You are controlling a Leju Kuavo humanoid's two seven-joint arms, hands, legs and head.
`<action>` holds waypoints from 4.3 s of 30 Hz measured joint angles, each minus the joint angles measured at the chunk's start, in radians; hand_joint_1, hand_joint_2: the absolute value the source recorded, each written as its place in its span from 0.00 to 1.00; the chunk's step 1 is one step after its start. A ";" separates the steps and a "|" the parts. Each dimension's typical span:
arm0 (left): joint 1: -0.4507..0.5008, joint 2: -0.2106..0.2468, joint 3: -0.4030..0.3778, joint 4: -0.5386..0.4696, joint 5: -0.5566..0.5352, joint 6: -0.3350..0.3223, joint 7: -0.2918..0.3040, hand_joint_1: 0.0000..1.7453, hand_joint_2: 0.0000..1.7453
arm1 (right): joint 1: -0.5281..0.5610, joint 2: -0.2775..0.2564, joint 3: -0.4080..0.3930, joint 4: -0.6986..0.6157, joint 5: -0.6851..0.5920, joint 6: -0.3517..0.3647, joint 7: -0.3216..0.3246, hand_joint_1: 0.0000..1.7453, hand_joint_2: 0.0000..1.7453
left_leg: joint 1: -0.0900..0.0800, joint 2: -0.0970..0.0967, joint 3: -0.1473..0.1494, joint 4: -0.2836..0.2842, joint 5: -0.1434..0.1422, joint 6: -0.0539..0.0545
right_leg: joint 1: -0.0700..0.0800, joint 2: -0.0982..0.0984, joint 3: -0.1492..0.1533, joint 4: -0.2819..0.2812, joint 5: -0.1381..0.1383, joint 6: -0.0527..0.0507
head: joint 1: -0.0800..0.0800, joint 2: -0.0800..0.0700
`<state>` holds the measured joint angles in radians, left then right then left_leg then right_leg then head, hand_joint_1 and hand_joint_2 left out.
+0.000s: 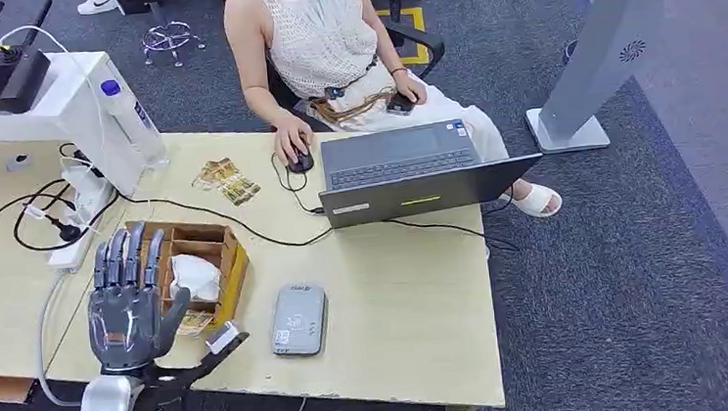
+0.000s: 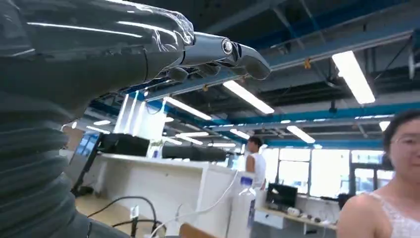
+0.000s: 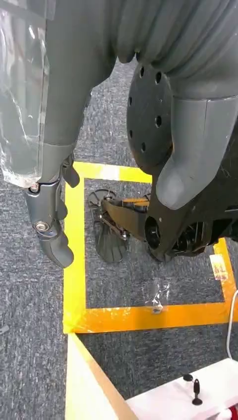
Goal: Pass the card to the sensor for recognition and then transmit it.
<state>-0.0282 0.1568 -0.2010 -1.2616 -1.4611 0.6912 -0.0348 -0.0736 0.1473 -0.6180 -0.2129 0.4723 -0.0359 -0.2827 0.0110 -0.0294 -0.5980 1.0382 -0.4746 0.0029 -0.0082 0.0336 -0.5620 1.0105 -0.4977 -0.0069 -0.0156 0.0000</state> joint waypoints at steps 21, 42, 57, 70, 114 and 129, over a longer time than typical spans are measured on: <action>0.127 0.027 -0.127 -0.220 0.088 -0.403 0.046 0.00 1.00 | 0.012 0.000 -0.057 0.000 -0.021 0.006 -0.027 0.00 1.00 | 0.000 0.000 0.000 0.000 0.000 0.000 | 0.000 0.000 0.000 0.000 0.000 0.000 | 0.000 0.000; 0.065 0.057 -0.122 -0.101 0.140 -0.431 0.116 0.00 1.00 | 0.018 0.000 -0.085 0.000 0.018 0.014 -0.018 0.00 1.00 | 0.000 0.000 0.000 0.000 0.000 0.000 | 0.000 0.000 0.000 0.000 0.000 0.000 | 0.000 0.000; 0.040 0.056 -0.065 -0.035 0.151 -0.421 0.113 0.00 1.00 | 0.016 0.000 -0.091 0.000 0.033 0.014 -0.011 0.00 1.00 | 0.000 0.000 0.000 0.000 0.000 0.000 | 0.000 0.000 0.000 0.000 0.000 0.000 | 0.000 0.000; 0.039 0.054 -0.050 -0.005 0.153 -0.418 0.106 0.00 1.00 | 0.015 0.000 -0.091 0.000 0.034 0.015 -0.008 0.00 1.00 | 0.000 0.000 0.000 0.000 0.000 0.000 | 0.000 0.000 0.000 0.000 0.000 0.000 | 0.000 0.000; 0.039 0.052 -0.023 0.023 0.157 -0.477 0.115 1.00 1.00 | 0.016 0.000 -0.110 0.000 0.051 0.015 -0.004 0.00 1.00 | 0.000 0.000 0.000 0.000 0.000 0.000 | 0.000 0.000 0.000 0.000 0.000 0.000 | 0.000 0.000; 0.027 0.053 -0.022 0.023 0.185 -0.504 0.106 1.00 1.00 | 0.016 0.000 -0.125 0.000 0.066 0.015 -0.004 0.00 1.00 | 0.000 0.000 0.000 0.000 0.000 0.000 | 0.000 0.000 0.000 0.000 0.000 0.000 | 0.000 0.000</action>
<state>-0.0013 0.2098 -0.2228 -1.2390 -1.2760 0.1877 0.0713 -0.0578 0.1472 -0.7431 -0.2129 0.5387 -0.0206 -0.2869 0.0111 -0.0295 -0.5979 1.0381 -0.4744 0.0028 -0.0082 0.0334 -0.5619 1.0107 -0.4977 -0.0069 -0.0156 0.0000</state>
